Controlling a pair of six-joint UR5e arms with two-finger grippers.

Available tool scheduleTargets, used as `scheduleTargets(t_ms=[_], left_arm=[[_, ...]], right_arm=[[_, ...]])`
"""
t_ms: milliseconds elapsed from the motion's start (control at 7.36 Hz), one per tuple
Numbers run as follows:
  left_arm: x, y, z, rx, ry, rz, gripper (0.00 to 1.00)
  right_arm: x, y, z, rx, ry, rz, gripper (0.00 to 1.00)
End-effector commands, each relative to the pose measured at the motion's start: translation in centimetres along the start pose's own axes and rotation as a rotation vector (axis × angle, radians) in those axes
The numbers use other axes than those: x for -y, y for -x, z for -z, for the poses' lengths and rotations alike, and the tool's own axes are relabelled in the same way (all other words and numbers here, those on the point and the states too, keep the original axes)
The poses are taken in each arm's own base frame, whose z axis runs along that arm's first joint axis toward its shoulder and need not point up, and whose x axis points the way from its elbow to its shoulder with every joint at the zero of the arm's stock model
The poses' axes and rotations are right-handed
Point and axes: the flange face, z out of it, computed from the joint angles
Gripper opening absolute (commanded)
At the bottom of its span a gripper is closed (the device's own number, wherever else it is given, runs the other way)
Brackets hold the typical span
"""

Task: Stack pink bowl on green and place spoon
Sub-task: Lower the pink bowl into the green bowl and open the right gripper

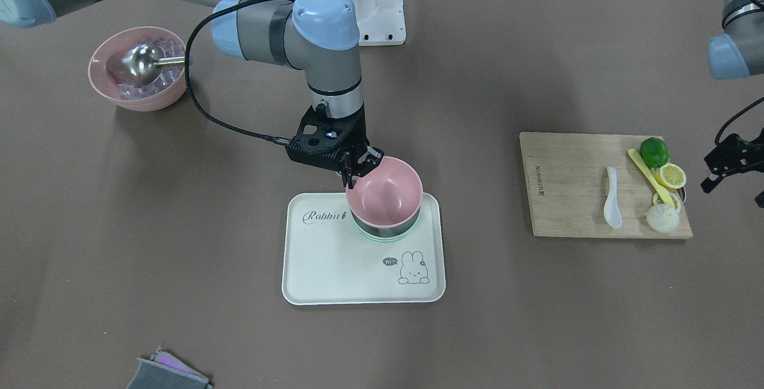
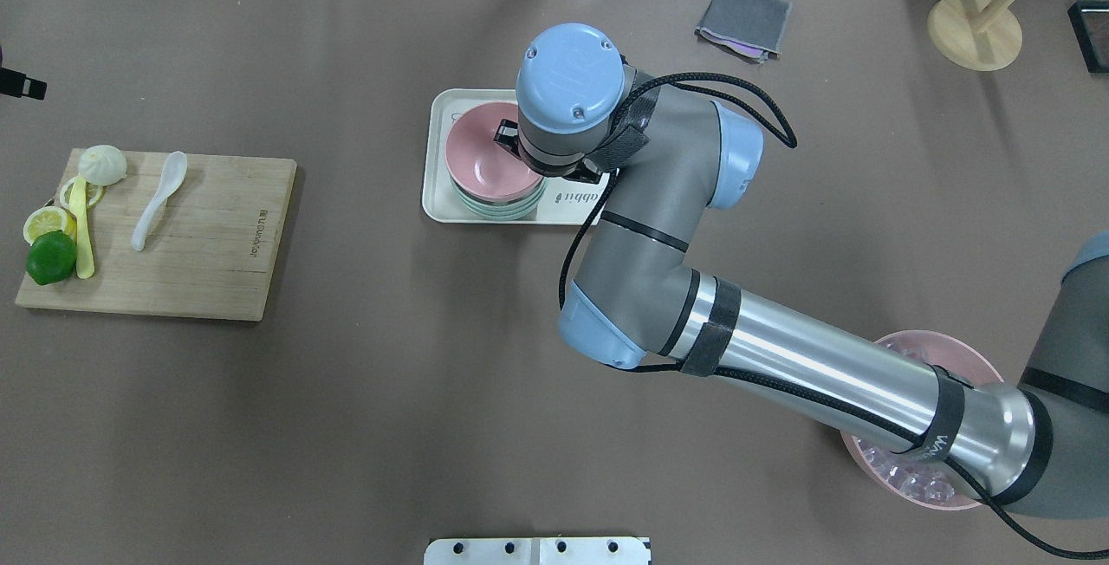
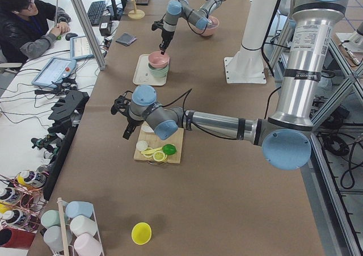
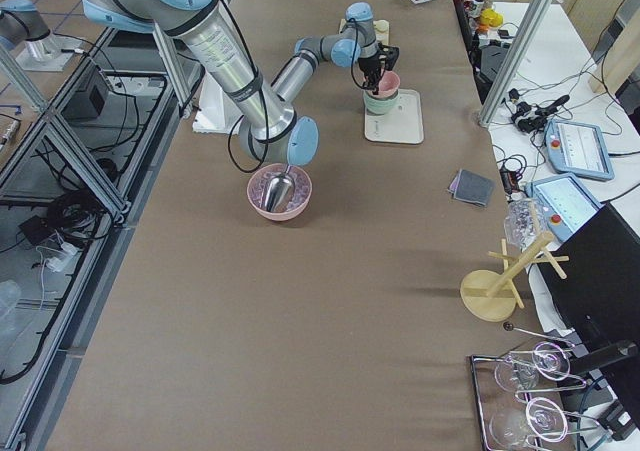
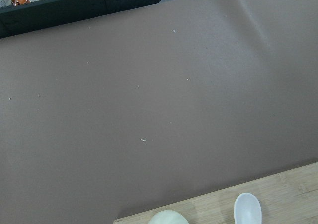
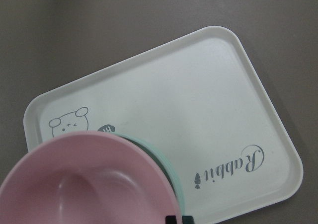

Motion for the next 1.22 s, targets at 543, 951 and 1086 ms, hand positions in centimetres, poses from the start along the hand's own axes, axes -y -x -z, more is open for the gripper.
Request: scheduleTargets(t_ms=[543, 951, 1086], left_arm=[[-0.2, 0.0, -0.1, 0.0, 0.003, 0.0, 0.98], [-0.9, 0.6, -0.4, -0.002, -0.003, -0.007, 0.98], [-0.9, 0.6, -0.4, -0.002, -0.003, -0.007, 0.98]], right_arm=[[-1.2, -0.2, -2.4, 0.001, 0.006, 0.014, 0.0], [-0.8, -0.2, -2.3, 0.002, -0.021, 0.085, 0.0], [-0.6, -0.7, -2.6, -0.006, -0.041, 0.138, 0.99]])
